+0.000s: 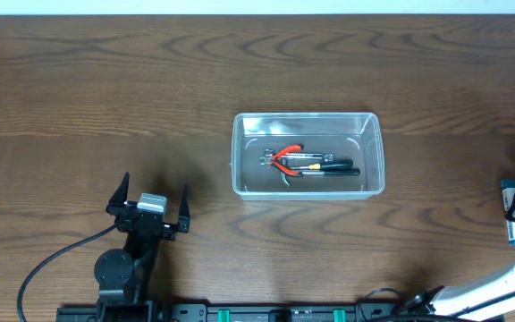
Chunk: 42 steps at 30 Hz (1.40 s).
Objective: Pack container
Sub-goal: 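Lower the right gripper and close it on the box, then lift the screwdriver-set box and carry it left over the container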
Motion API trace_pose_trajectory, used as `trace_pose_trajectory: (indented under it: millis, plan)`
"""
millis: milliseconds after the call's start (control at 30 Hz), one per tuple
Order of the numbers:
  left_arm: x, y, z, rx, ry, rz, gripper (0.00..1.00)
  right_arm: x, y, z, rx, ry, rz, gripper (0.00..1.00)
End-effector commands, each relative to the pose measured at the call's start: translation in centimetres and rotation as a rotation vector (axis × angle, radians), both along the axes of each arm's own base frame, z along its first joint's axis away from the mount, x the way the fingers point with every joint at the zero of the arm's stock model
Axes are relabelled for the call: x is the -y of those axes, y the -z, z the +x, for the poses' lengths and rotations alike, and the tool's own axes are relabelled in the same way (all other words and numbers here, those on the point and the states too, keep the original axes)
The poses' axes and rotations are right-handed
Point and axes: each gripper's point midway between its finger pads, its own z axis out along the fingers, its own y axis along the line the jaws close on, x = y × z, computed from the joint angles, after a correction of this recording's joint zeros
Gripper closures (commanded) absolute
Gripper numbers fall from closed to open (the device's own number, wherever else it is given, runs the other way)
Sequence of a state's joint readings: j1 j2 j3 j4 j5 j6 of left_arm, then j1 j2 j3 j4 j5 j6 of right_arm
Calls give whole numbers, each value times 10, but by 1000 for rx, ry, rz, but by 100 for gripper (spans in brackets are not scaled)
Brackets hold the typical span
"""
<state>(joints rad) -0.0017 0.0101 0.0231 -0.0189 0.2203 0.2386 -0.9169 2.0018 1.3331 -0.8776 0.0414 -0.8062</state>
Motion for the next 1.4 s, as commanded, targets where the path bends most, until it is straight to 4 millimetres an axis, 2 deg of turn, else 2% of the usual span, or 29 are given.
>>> trace_pose_trajectory:
  millis: [0,133,300,667,767,933,1033,1200,1367]
  plan:
    - [0,16,0,-46,-1,-5,2,-10,5,5,5,9,33,48]
    - [0,16,0,-46,-1,-5,2,-15,4,15,14,-14,35,48]
    - [0,16,0,-46,-1,-5,2,-21,-8,37,51,-59,24,48]
    - [0,16,0,-46,-1,-5,2,-45,-60,112,186,-186,17,50]
    - [0,16,0,-46,-1,-5,2,-58,-80,135,219,-243,9,53]
    - [0,16,0,-46,-1,-5,2,-91,-114,173,272,-355,-8,53]
    - [0,16,0,-47,-1,-5,2,-119,-136,195,304,-436,-19,53]
    - [0,16,0,-46,-1,-5,2,-176,-168,223,349,-579,-27,53]
    - [0,16,0,-46,-1,-5,2,-244,-190,234,363,-750,-11,53]
